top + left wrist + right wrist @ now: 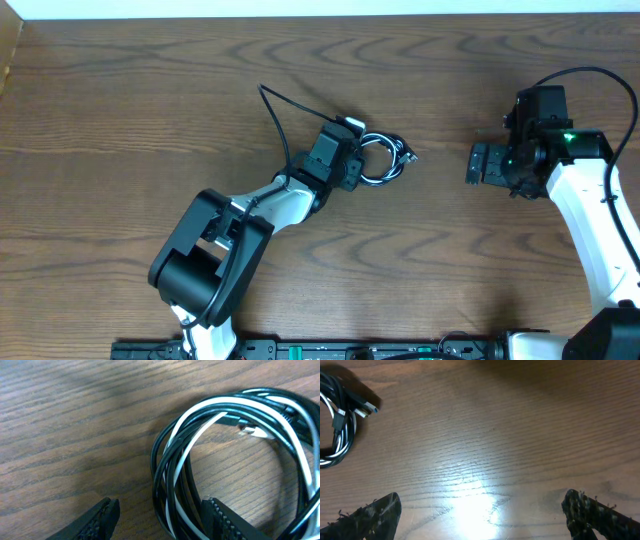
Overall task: Untangle cables
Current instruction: 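Lower the left gripper onto the cable coil and grasp it, then lift the cable coil with the left gripper toward the right gripper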
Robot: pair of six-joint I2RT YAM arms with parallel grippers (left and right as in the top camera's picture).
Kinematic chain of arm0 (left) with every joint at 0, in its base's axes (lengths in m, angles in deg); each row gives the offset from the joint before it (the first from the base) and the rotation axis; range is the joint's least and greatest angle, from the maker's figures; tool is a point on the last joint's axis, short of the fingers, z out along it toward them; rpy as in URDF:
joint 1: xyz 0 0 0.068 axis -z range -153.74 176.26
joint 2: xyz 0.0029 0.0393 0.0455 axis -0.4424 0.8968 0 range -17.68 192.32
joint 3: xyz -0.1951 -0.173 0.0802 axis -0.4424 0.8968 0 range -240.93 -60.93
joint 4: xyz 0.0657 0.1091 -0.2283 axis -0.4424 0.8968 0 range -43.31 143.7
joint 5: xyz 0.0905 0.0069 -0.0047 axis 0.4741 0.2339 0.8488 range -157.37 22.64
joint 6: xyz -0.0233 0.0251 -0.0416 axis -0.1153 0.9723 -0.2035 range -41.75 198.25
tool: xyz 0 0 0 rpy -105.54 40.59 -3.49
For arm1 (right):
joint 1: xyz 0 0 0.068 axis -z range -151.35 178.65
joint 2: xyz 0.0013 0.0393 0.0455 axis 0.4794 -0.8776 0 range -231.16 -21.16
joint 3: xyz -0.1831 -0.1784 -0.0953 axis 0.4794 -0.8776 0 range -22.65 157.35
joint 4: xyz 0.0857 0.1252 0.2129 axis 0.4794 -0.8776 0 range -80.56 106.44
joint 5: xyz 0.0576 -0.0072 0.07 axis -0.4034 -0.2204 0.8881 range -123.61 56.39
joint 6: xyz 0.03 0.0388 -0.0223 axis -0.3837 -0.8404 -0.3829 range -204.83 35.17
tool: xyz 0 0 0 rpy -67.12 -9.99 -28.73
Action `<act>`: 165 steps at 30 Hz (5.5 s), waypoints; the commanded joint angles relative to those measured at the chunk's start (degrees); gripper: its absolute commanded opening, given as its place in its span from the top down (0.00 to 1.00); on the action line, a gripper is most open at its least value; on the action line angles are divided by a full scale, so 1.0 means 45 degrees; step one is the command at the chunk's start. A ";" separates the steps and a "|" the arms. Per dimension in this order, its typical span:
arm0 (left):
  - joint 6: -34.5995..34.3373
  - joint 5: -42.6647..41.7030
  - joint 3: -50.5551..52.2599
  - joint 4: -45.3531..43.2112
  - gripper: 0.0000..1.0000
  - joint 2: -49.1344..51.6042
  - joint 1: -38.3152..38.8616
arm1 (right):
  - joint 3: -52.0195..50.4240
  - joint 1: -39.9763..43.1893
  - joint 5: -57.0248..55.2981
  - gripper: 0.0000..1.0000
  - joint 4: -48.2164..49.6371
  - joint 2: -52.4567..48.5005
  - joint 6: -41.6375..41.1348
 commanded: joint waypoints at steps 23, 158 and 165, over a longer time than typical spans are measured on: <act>-0.0466 0.0068 -0.0306 0.0316 0.92 -0.1753 0.0078 | -0.0063 0.0005 0.0296 0.01 0.0049 -0.0083 -0.0107; -0.1807 -0.5299 -0.1666 0.4658 0.92 -0.7640 -0.0486 | -0.0073 -0.0005 0.9044 0.01 0.1685 -0.0083 0.4716; -0.1807 -0.9593 -0.1666 0.4007 0.92 -0.7640 -0.0515 | -0.0073 0.0005 0.8981 0.01 0.3225 -0.0083 0.4197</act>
